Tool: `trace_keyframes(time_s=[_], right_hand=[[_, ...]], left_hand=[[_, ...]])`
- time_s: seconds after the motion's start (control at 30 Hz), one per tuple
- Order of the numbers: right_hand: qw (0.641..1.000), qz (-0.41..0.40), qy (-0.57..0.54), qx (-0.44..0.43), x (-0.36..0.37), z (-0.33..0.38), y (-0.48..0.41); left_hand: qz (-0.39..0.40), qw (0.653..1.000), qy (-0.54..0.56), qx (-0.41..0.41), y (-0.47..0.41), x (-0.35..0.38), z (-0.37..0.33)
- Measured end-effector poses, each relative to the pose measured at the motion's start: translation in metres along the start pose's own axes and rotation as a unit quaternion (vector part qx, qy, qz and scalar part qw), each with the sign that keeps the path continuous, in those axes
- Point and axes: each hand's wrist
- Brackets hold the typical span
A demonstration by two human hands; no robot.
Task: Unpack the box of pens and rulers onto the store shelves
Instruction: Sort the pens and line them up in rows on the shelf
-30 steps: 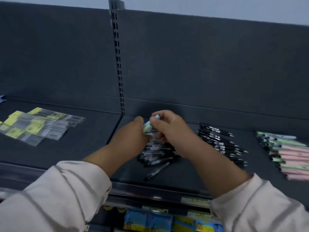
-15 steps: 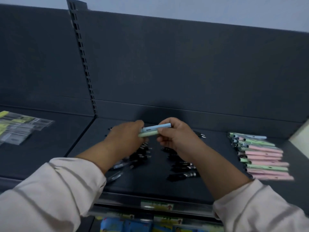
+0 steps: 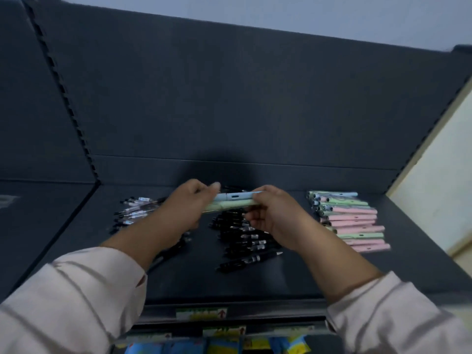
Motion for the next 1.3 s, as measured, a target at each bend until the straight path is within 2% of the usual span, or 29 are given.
trace_keyframes(time_s=[0.07, 0.4, 0.6, 0.7, 0.77, 0.87, 1.03, 1.17, 1.3], right_hand=[[1.0, -0.014, 0.009, 0.004, -0.001, -0.001, 0.002], [0.997, -0.044, 0.062, -0.004, -0.053, 0.012, 0.013], [0.998, -0.04, 0.04, 0.013, -0.133, 0.016, 0.012], [0.999, -0.031, 0.011, 0.011, -0.188, 0.023, 0.013], [0.999, -0.031, 0.041, -0.013, -0.227, 0.031, 0.01], [0.993, -0.047, 0.099, -0.038, -0.27, 0.039, -0.002], [0.985, -0.057, 0.16, -0.006, -0.323, 0.029, -0.03], [0.979, -0.057, 0.192, 0.024, -0.345, 0.013, -0.048], [0.96, -0.049, 0.274, 0.032, -0.355, 0.003, -0.058]], left_hand=[[-0.011, 0.998, 0.046, -0.029, -0.003, 0.008, -0.001], [-0.025, 1.0, -0.002, -0.009, -0.011, 0.064, -0.019], [-0.041, 0.996, -0.05, 0.055, -0.035, 0.128, -0.056], [-0.007, 0.995, -0.066, 0.074, -0.055, 0.167, -0.074], [0.008, 0.996, -0.058, 0.071, -0.07, 0.193, -0.085], [-0.004, 0.999, 0.003, 0.054, -0.094, 0.225, -0.094], [-0.036, 0.997, 0.058, -0.031, -0.122, 0.278, -0.089], [-0.071, 0.993, 0.052, -0.072, -0.139, 0.291, -0.077], [-0.073, 0.994, 0.013, -0.076, -0.144, 0.298, -0.073]])
Point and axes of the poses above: each hand's wrist, its own y-axis away from the middle knuckle, its own x-axis out of the palm, z = x × y, and after that the axes turned 6 degrees about z, right-handed
